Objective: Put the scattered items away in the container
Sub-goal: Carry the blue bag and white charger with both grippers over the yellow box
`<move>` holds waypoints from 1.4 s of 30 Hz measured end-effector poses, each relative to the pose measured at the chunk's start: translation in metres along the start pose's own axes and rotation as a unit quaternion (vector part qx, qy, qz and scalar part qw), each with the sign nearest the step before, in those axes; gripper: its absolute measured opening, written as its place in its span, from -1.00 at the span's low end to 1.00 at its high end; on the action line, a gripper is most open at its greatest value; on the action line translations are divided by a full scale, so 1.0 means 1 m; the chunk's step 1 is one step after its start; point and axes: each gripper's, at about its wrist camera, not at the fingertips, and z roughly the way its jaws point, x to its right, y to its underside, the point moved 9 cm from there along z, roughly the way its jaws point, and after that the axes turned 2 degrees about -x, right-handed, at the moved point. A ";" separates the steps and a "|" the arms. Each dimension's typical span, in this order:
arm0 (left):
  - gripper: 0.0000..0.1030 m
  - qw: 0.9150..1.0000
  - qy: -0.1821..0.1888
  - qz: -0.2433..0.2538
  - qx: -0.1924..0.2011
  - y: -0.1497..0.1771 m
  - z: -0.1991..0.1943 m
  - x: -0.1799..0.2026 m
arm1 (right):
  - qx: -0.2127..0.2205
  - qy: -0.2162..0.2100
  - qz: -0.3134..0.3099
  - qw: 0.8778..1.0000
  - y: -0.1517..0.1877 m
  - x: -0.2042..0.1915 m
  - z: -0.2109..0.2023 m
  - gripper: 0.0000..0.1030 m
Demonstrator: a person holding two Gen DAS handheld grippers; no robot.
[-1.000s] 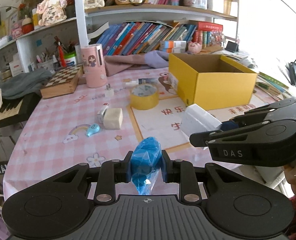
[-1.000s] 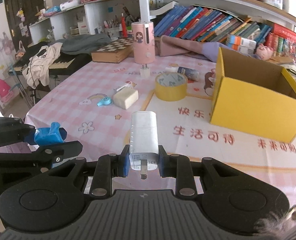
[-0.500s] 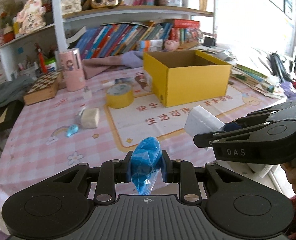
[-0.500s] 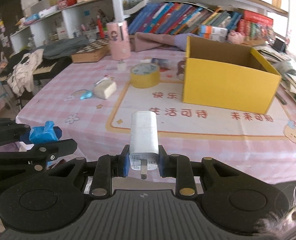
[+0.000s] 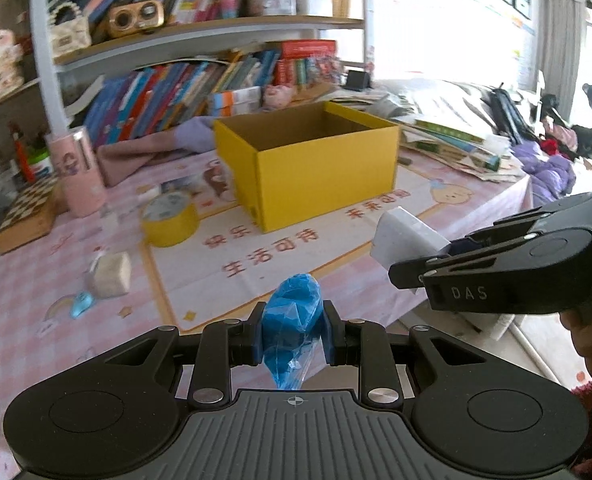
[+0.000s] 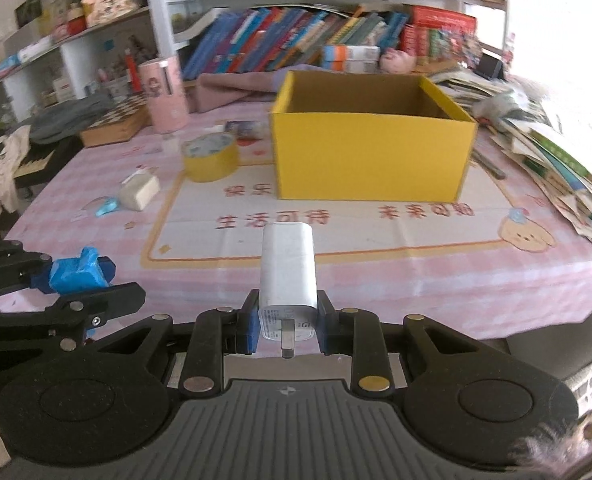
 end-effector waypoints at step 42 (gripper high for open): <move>-0.51 0.993 0.081 0.077 0.029 -0.102 0.093 0.041 | 0.038 0.056 0.030 0.997 -0.074 0.089 0.033 -0.52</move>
